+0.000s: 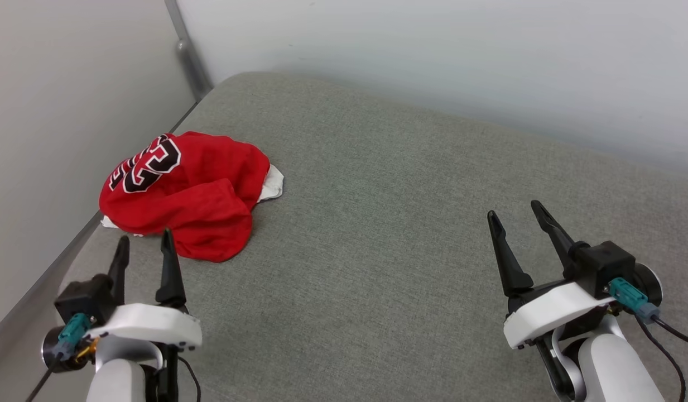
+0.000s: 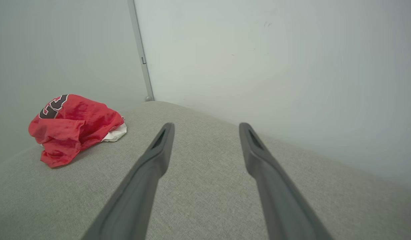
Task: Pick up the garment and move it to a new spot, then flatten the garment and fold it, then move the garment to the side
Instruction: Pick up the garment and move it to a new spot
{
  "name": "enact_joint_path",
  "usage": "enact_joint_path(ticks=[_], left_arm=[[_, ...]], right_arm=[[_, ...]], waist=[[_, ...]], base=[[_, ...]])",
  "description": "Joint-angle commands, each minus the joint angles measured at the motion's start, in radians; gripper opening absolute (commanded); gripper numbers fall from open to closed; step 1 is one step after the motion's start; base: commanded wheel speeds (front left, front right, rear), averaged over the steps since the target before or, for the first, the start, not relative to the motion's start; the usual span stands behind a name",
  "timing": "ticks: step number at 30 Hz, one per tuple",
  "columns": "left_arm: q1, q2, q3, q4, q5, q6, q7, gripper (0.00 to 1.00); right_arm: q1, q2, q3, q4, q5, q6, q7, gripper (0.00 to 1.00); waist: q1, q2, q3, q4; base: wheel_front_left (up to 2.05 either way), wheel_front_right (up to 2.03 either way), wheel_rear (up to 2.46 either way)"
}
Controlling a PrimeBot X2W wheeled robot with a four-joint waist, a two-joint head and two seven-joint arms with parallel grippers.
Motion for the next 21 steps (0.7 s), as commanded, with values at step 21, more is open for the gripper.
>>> enact_joint_path(ticks=[21], left_arm=[[-0.540, 0.373, -0.127, 0.279, -0.157, -0.010, 0.244, 1.00]], right_arm=[[-0.156, -0.059, 0.037, -0.087, -0.017, -0.001, 0.050, 1.00]], waist=[[0.0000, 0.0000, 0.297, -0.202]], base=[[0.00, 0.00, 0.00]])
